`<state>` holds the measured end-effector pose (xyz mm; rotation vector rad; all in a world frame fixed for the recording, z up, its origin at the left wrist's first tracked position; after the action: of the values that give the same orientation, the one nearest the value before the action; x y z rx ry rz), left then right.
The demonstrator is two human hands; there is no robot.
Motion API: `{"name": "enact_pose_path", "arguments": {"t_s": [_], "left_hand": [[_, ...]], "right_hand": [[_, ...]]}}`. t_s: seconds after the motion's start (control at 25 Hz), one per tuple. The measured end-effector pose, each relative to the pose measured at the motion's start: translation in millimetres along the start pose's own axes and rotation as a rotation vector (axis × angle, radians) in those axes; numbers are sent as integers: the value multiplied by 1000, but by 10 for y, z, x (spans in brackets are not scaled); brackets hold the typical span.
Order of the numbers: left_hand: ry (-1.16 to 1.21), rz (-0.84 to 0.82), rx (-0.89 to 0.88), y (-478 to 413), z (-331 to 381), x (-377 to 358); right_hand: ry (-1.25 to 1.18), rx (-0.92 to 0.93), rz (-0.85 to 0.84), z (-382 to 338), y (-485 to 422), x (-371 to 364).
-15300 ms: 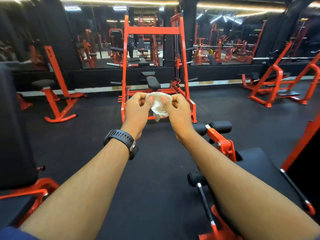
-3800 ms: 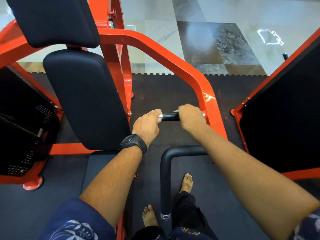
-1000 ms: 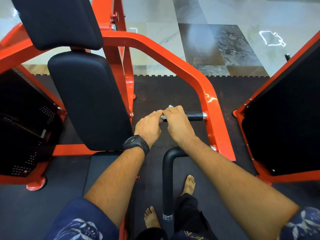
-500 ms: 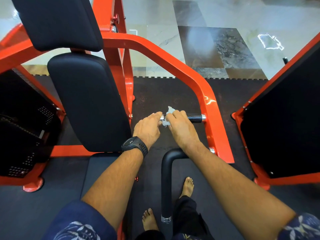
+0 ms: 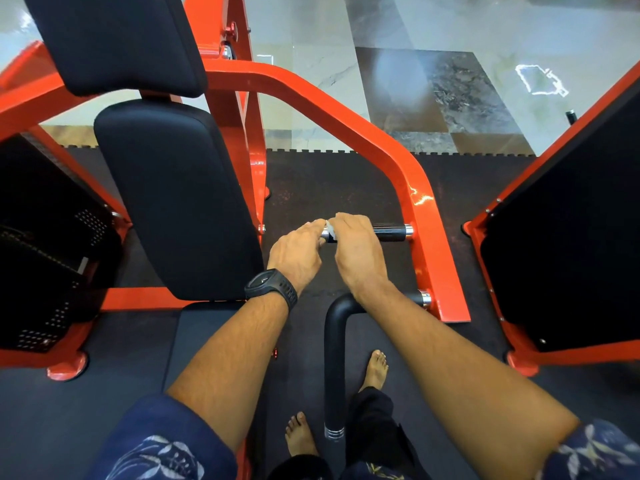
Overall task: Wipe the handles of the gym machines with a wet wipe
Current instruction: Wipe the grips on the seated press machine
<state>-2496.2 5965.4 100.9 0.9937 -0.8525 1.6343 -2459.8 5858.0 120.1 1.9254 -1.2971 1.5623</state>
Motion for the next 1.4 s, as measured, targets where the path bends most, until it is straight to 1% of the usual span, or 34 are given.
{"name": "enact_pose_path", "arguments": {"t_s": [0.04, 0.08, 0.16, 0.2, 0.28, 0.36, 0.44, 0.56, 0.68, 0.76, 0.8, 0.92, 0.96, 1.04, 1.08, 1.16, 1.2, 1.24, 1.4], "left_hand": [[-2, -3, 0, 0, 1, 1], [-7, -11, -1, 1, 2, 1], [-10, -24, 9, -4, -11, -12], [-12, -28, 16, -4, -21, -18], [-19, -28, 14, -15, -16, -17], [-20, -32, 11, -7, -11, -22], [-14, -28, 18, -2, -12, -24], [-9, -24, 26, -7, -20, -36], [-20, -19, 18, -5, -9, -37], [-17, -13, 24, -7, -9, -32], [-15, -12, 22, -11, -7, -33], [-20, -22, 15, -3, -15, -49], [-21, -22, 19, 4, -26, -46], [-13, -16, 17, 7, -30, -52], [-13, -14, 13, 3, -22, -54], [-19, -13, 12, -8, -17, -49], [-21, -14, 17, -10, -20, -44], [-22, -16, 20, -5, -28, -45], [-20, -24, 14, -7, -26, -64]], "right_hand": [[57, 40, -60, 40, -74, 22], [124, 31, -126, 125, -156, 41], [208, -75, -247, 244, -323, 94], [193, -100, -312, 228, -387, 96], [139, -59, -436, 110, -474, 80], [118, -71, -516, 133, -505, 85], [118, -125, -535, 202, -514, 107], [151, -41, -512, 181, -480, 69], [210, 4, -389, 294, -403, 79], [205, 53, -309, 382, -327, 91], [195, 70, -284, 399, -293, 96], [197, 36, -262, 414, -222, 109], [210, 72, -269, 375, -179, 90], [256, 217, -293, 343, -87, 55], [301, 233, -299, 408, -101, 95], [405, 115, -308, 624, -212, 236], [437, 27, -348, 714, -242, 280], [457, -23, -380, 755, -242, 291], [434, -27, -471, 742, -265, 224]]}}
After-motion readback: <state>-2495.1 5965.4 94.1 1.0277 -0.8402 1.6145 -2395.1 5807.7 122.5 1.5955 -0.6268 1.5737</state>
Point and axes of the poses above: each hand's wrist, its own y-axis away from the middle knuckle, its own x-axis out of the back of the hand, z = x × y, the point moved 5 cm from there along -y, towards the middle knuckle, and after that the axes turned 2 degrees about z, right-handed, at the moved point
